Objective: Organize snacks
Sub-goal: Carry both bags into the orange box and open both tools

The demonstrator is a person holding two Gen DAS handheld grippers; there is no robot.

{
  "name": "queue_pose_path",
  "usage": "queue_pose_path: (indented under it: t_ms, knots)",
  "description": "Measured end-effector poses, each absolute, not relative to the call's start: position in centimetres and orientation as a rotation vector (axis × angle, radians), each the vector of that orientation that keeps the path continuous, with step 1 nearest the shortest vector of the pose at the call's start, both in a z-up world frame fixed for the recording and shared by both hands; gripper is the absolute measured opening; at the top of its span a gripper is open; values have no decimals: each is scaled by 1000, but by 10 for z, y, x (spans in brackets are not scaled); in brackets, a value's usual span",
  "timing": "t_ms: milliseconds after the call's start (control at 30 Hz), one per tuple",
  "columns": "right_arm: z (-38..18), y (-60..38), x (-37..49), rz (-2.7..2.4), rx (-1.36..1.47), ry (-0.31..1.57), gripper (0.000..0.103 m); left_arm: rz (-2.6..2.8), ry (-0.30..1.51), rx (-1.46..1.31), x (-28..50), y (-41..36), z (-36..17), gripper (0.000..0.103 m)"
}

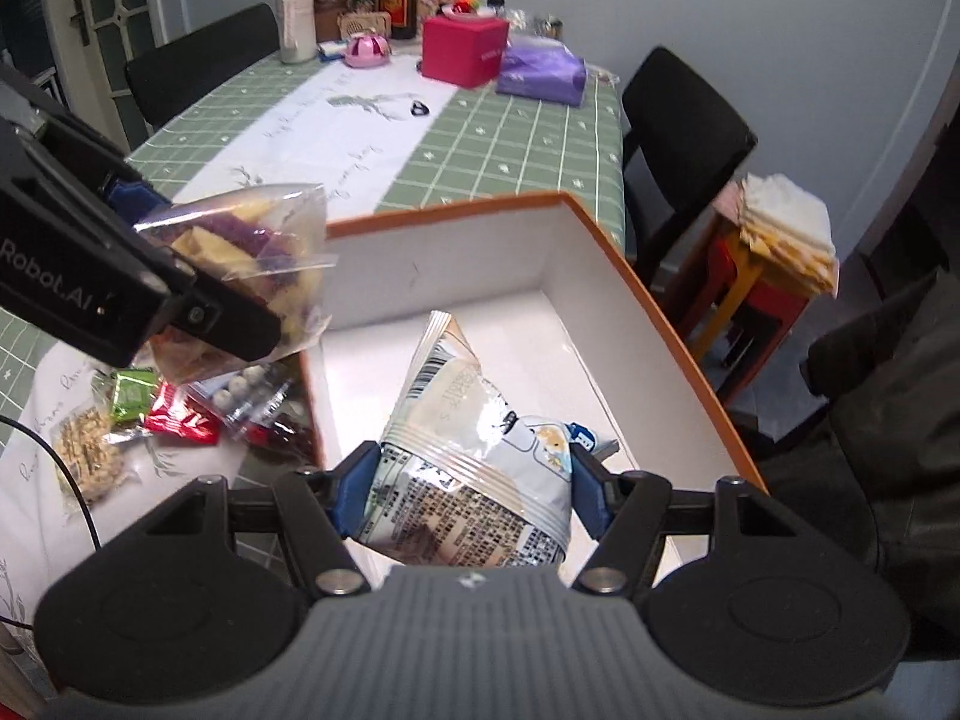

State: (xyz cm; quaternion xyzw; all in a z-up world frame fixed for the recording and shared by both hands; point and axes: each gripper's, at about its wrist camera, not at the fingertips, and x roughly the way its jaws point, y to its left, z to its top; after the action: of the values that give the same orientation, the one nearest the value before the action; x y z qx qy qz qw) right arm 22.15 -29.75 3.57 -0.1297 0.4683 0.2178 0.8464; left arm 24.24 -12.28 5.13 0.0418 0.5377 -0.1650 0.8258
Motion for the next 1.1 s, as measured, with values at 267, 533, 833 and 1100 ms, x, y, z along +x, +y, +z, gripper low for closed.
queue_pose_path:
  t_ms: [267, 533, 833, 1100]
  knots:
    - [9, -305, 241, 449, -265, 1067, 65, -363, 1216, 182, 277, -161, 21, 71]
    - [-15, -303, 250, 473, -294, 1131, 65, -356, 1278, 258, 298, -181, -7, 71]
    - [-34, -307, 257, 461, -304, 1187, 66, -367, 1332, 321, 303, -196, -45, 71]
    - [-40, -302, 258, 460, -330, 1208, 68, -363, 1359, 357, 302, -196, -53, 76]
